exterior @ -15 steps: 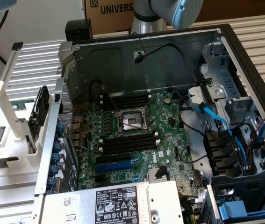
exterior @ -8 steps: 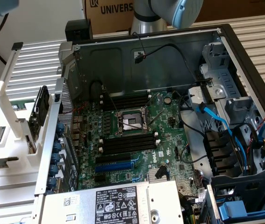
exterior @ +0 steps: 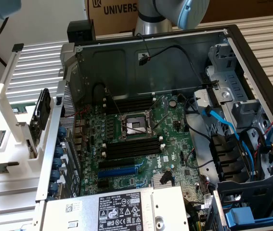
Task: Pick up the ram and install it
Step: 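Pick up the ram and move it above insertion slot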
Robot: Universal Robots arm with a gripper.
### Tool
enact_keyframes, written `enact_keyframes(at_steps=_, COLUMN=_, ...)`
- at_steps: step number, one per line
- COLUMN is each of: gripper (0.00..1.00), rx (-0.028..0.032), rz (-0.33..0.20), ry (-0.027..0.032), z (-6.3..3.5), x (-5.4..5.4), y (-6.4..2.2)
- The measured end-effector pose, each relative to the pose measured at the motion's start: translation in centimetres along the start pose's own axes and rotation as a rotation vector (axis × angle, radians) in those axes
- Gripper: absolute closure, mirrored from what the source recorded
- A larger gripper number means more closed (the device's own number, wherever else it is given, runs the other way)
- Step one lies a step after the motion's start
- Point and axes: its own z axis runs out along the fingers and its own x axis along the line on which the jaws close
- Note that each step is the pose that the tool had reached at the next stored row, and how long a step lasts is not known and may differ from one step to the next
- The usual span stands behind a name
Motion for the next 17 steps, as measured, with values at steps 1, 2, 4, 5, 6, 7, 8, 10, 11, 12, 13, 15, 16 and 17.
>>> enact_keyframes(at_steps=1, gripper=0.76, rx=-0.0004, rz=-0.001, ry=0.0001, z=0.05, x=0.0, y=-0.15)
enact_keyframes(at_steps=2, gripper=0.76, rx=-0.0005, rz=-0.002, ry=0.0001, z=0.10, x=0.0, y=-0.37)
enact_keyframes(at_steps=4, gripper=0.76, rx=-0.0010, rz=-0.006, ry=0.0004, z=0.20, x=0.0, y=-0.87)
enact_keyframes(at_steps=5, gripper=0.76, rx=-0.0011, rz=-0.009, ry=0.0007, z=0.28, x=0.0, y=-0.88)
enact_keyframes(at_steps=6, gripper=0.76, rx=-0.0015, rz=-0.012, ry=0.0011, z=0.37, x=0.0, y=-0.89)
enact_keyframes(at_steps=7, gripper=0.76, rx=-0.0019, rz=-0.015, ry=0.0015, z=0.50, x=0.0, y=-0.90)
enact_keyframes(at_steps=8, gripper=0.76, rx=-0.0025, rz=-0.021, ry=0.0019, z=0.73, x=0.0, y=-0.93)
enact_keyframes(at_steps=10, gripper=0.76, rx=-0.0028, rz=-0.028, ry=0.0027, z=0.97, x=0.0, y=-0.95)
enact_keyframes(at_steps=11, gripper=0.76, rx=-0.0030, rz=-0.033, ry=0.0031, z=1.09, x=0.0, y=-0.96)
enact_keyframes(at_steps=12, gripper=0.76, rx=-0.0031, rz=-0.037, ry=0.0034, z=1.20, x=0.0, y=-0.98)
enact_keyframes(at_steps=13, gripper=0.76, rx=-0.0033, rz=-0.042, ry=0.0038, z=1.29, x=0.0, y=-0.98)
enact_keyframes(at_steps=15, gripper=0.76, rx=-0.0036, rz=-0.051, ry=0.0047, z=1.45, x=0.0, y=-0.99)
enact_keyframes(at_steps=16, gripper=0.76, rx=-0.0038, rz=-0.055, ry=0.0051, z=1.52, x=0.0, y=-1.00)
enact_keyframes(at_steps=17, gripper=0.76, rx=-0.0041, rz=-0.060, ry=0.0056, z=1.60, x=0.0, y=-1.01)
